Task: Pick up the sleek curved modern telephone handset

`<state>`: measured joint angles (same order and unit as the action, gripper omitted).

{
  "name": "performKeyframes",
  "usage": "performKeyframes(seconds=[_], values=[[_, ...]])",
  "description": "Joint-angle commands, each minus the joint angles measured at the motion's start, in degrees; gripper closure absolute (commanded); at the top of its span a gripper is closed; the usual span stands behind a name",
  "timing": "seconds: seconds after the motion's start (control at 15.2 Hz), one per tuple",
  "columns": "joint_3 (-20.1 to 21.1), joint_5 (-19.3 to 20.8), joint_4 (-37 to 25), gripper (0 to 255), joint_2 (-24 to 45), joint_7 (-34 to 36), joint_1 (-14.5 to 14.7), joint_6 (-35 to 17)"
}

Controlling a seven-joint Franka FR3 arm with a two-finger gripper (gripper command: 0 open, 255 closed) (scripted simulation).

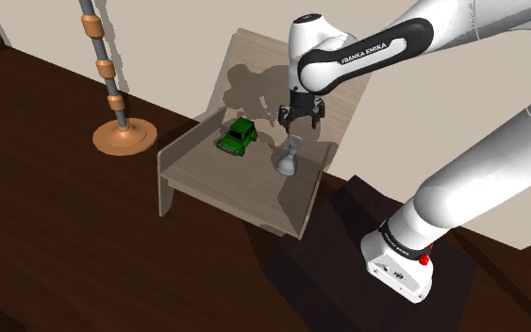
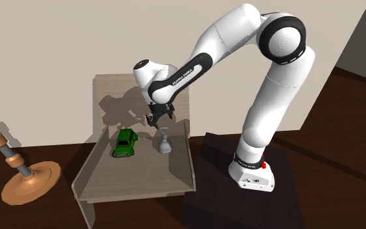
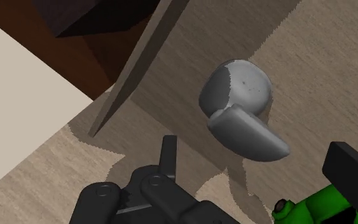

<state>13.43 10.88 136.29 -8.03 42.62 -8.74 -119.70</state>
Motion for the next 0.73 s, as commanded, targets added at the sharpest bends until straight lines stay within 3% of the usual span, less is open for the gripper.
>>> performKeyframes(seconds=[0.0, 0.53, 0.59, 0.66], values=[[0.2, 1.0, -0.4, 0, 2.2, 2.9, -0.3, -1.4], [0.3, 2.7, 1.5, 0, 5.6, 4.8, -0.5, -6.4], [0.3, 2.7, 1.4, 255, 5.7, 4.7, -0.5, -6.3], [0.2, 2.7, 1.4, 255, 5.7, 4.7, -0.5, -6.3]])
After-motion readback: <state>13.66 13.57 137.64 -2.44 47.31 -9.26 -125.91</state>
